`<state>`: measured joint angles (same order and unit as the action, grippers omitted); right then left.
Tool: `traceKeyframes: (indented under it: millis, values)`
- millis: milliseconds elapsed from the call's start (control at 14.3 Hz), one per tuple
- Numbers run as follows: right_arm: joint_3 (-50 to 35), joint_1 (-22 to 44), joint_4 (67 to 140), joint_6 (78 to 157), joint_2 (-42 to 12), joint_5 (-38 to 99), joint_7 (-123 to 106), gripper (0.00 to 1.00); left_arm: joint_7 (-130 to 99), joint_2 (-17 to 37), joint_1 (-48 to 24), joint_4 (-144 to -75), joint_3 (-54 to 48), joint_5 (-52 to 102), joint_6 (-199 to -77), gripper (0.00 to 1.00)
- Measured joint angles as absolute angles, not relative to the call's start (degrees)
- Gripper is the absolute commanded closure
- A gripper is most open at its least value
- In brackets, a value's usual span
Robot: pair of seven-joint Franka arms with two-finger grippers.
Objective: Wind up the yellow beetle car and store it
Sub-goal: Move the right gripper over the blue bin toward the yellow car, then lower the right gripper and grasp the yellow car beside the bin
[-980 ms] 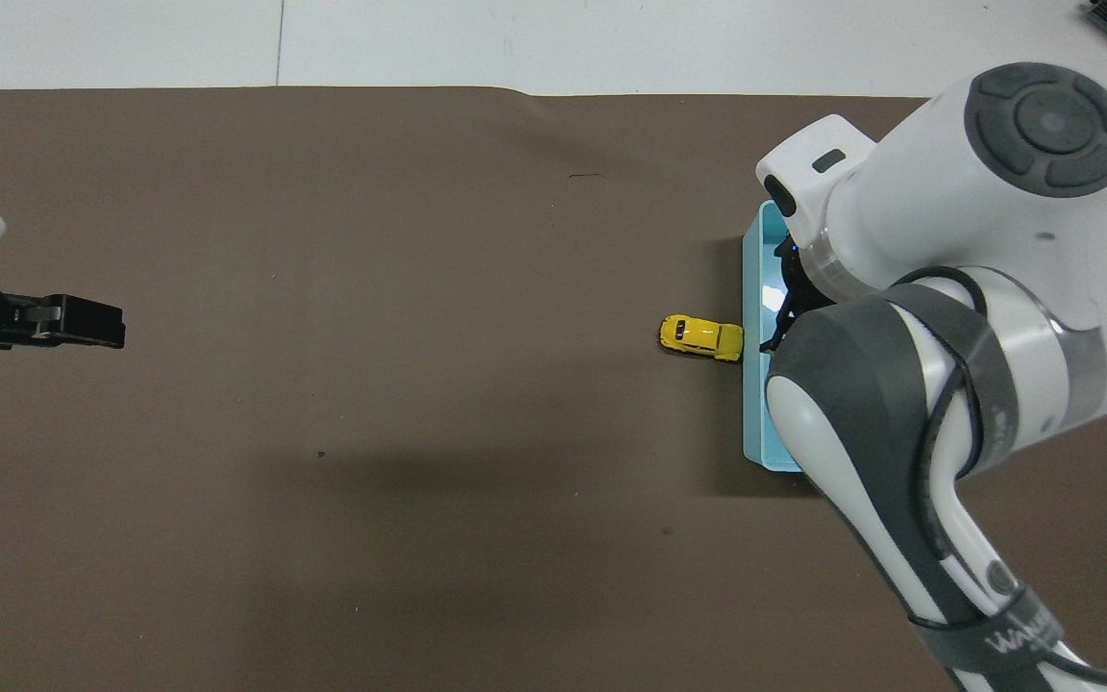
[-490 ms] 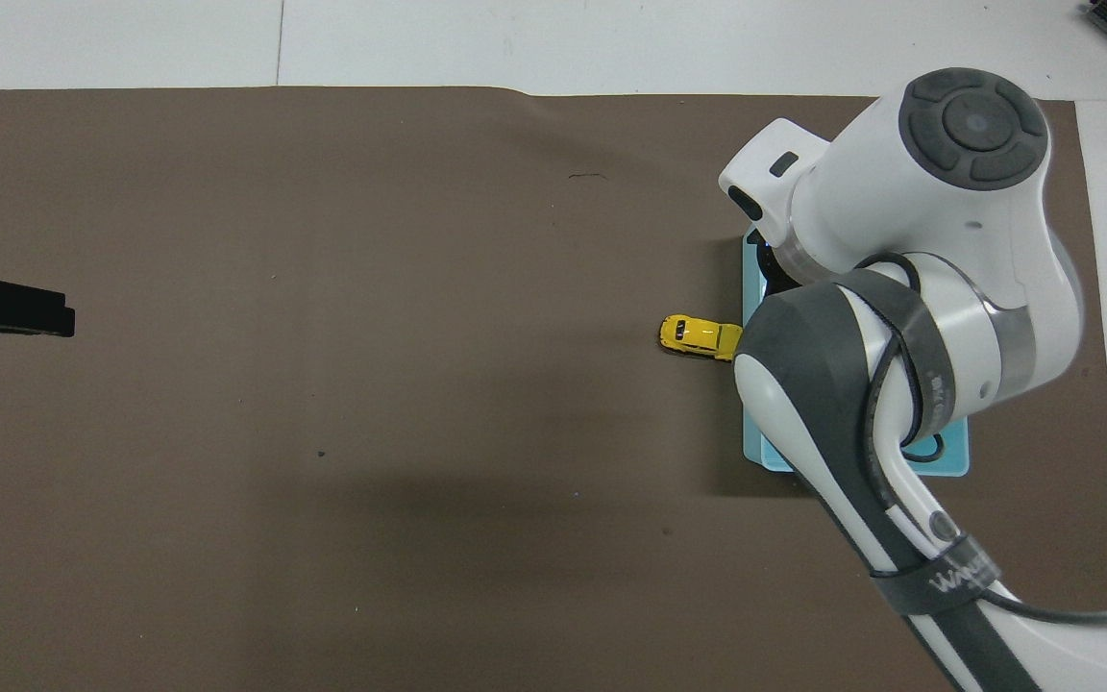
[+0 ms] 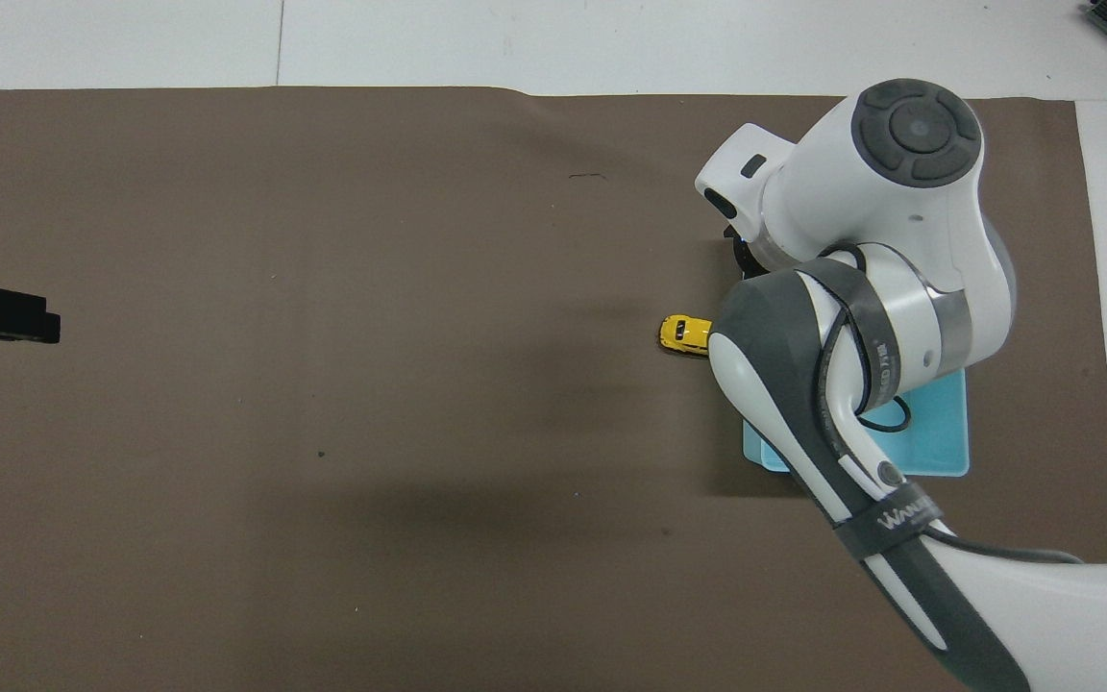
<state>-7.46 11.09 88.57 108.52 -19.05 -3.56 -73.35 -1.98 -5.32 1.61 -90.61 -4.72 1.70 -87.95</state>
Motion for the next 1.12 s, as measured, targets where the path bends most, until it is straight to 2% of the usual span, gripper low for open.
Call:
traceKeyframes:
  millis: [560,1120]
  values:
    - [-7.5,11.2,91.5,115.4,-22.6,-3.6,-76.0,0.0,-2.0,-5.4,3.5,-90.6,-4.7,1.7,-84.8,0.0]
    - [-7.5,11.2,93.7,118.9,-25.6,-3.5,-76.3,0.0,-2.0,-5.4,4.1,-90.6,-4.7,1.7,-84.6,0.0]
